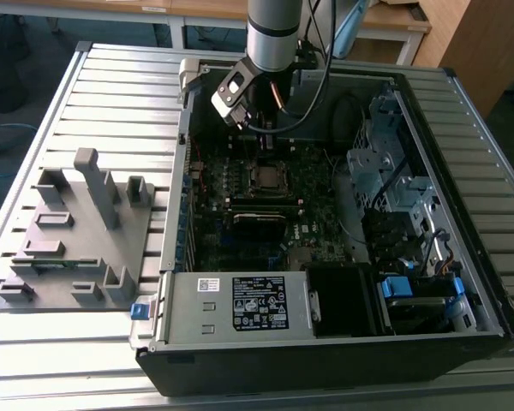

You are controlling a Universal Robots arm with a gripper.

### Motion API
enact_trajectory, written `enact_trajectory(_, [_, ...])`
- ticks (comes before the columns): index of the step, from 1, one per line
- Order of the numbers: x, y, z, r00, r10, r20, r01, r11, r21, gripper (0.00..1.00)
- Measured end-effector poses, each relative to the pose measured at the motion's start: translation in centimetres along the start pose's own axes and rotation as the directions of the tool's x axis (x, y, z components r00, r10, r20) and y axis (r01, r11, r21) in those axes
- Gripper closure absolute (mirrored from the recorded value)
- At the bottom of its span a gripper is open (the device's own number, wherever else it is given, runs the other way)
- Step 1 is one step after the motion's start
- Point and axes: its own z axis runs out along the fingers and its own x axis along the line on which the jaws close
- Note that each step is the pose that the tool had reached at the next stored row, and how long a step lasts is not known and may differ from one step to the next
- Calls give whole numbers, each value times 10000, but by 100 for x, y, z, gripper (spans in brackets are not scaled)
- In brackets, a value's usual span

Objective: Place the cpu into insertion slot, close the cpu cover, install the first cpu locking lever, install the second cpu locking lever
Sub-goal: 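Close the cpu cover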

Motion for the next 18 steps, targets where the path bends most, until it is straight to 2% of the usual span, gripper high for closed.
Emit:
enact_trajectory(4, [0, 0, 1, 9994, -357, -5, 357, 9994, 0, 90])
enact_trajectory(8, [0, 0, 3, 9945, -1044, -14, 1044, 9945, -1, 90])
enact_trajectory(11, [0, 0, 4, 9874, -1581, -21, 1581, 9874, -2, 90])
enact_trajectory(12, [0, 0, 5, 9771, -2129, -29, 2129, 9771, -5, 90])
enact_trajectory(18, [0, 0, 6, 9608, -2772, -37, 2772, 9608, -7, 90])
